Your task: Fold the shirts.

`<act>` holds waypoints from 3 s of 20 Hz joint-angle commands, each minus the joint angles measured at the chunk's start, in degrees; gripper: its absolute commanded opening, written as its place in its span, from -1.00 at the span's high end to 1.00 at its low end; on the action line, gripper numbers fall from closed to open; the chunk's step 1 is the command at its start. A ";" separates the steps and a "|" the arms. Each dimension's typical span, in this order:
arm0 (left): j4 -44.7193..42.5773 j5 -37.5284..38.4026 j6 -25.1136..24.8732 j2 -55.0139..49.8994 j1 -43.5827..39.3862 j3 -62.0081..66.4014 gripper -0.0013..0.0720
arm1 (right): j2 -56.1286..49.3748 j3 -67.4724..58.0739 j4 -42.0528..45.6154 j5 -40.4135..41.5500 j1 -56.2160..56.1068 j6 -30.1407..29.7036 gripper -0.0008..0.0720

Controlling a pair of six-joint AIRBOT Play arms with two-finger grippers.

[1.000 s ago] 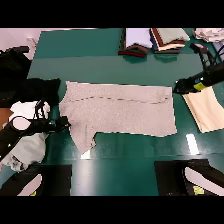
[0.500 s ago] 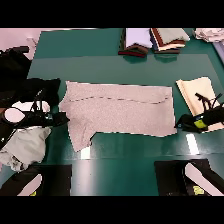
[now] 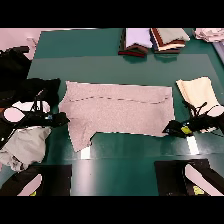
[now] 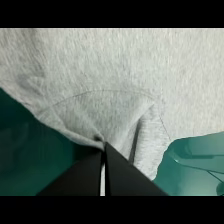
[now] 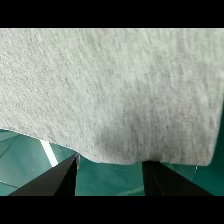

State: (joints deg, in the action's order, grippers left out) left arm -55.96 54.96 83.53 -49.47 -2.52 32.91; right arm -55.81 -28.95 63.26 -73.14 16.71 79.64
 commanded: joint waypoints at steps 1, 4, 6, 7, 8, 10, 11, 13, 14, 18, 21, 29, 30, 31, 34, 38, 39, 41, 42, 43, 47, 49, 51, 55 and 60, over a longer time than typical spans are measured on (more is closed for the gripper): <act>-0.02 0.61 -0.07 0.02 0.00 0.07 0.91 | 0.04 0.35 -0.04 2.69 -2.34 1.36 -0.23; -0.02 0.83 -0.09 0.02 0.02 0.07 0.91 | 0.04 0.35 -0.07 6.64 -4.72 1.99 -0.20; -0.31 0.83 -0.35 0.02 0.02 0.07 0.91 | 0.04 0.35 -0.09 8.52 -6.91 1.95 0.69; -0.48 1.16 -0.81 0.02 0.02 0.09 0.91 | 0.07 0.35 -0.07 9.22 -7.85 1.92 0.85; -1.18 2.25 -1.07 0.31 0.02 0.20 0.91 | 0.11 0.24 -0.07 9.44 -8.66 1.88 0.94; -4.63 5.88 -1.01 2.97 0.02 0.92 0.91 | 0.44 -1.88 2.99 6.21 -9.92 1.73 0.94; -6.75 7.61 -0.35 5.49 0.02 0.96 0.91 | 1.70 -3.52 6.23 3.39 -10.69 1.75 0.94; -11.72 14.32 2.01 12.57 0.00 0.96 0.91 | 5.73 -6.78 12.07 -3.10 -11.37 1.99 0.94; -11.82 17.55 1.97 14.93 0.02 0.96 0.91 | 7.91 -7.82 13.68 -5.70 -11.37 1.97 0.94; -7.82 28.37 1.99 22.29 0.02 2.10 0.91 | 16.59 -11.04 16.70 -12.52 -8.63 1.97 0.94; -8.13 25.68 1.60 20.94 0.02 4.24 0.91 | 17.27 -13.97 16.20 -11.45 -7.23 1.92 0.95; -9.75 8.26 -4.52 -1.60 0.02 12.09 0.91 | -8.68 -31.28 15.82 -1.99 -16.48 1.40 0.94; -10.45 7.08 -4.52 -4.81 0.02 13.57 0.91 | -12.15 -34.01 15.80 -2.10 -16.94 1.40 0.94; -10.71 5.73 -4.52 -7.37 0.02 14.78 0.91 | -14.82 -36.28 15.74 -2.08 -16.98 1.44 0.94; -11.32 0.11 -4.52 -12.81 0.02 17.55 0.91 | -21.68 -42.95 15.37 -2.84 -16.68 2.45 0.94; -10.91 -3.56 -3.80 -14.45 0.02 19.26 0.40 | -26.77 -49.13 9.20 -2.38 -13.90 0.35 0.85; -10.95 -3.74 -2.75 -14.45 0.02 20.15 -0.24 | -27.41 -50.47 6.99 -2.14 -12.81 -0.24 0.42; -10.93 -2.01 -2.34 -14.45 0.02 23.15 -0.34 | -27.74 -52.06 3.21 -2.47 -9.46 -1.75 -0.20; -10.88 -1.14 -2.34 -14.45 0.02 24.57 -0.34 | -27.67 -52.11 1.70 -3.37 -7.93 -3.50 -0.27; -10.38 -0.37 -2.34 -14.45 0.02 25.75 -0.33 | -27.67 -51.84 0.81 -5.18 -5.75 -5.44 -0.27; -5.49 2.23 -2.71 -14.45 0.00 26.25 0.87 | -27.02 -43.60 0.57 -8.26 4.02 -10.10 -0.42; -1.22 1.84 -2.58 -14.47 -0.09 25.70 0.91 | -28.13 -38.77 -2.60 -7.04 9.92 -12.17 -0.63; -0.66 0.07 -2.25 -14.47 -2.89 25.38 0.91 | -30.97 -35.47 -8.02 -7.04 14.86 -14.34 -0.64; -0.66 -4.02 2.25 -16.90 -11.96 25.00 0.91 | -35.80 -31.69 -16.35 -6.69 16.22 -18.36 -0.63; 0.42 -10.32 4.98 -26.40 -23.30 25.55 0.91 | -38.42 -34.51 -17.20 -6.10 7.54 -19.80 -0.31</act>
State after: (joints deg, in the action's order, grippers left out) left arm -56.62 48.93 86.70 -71.18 -19.90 58.11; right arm -92.79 -62.63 47.92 -79.99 27.83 61.63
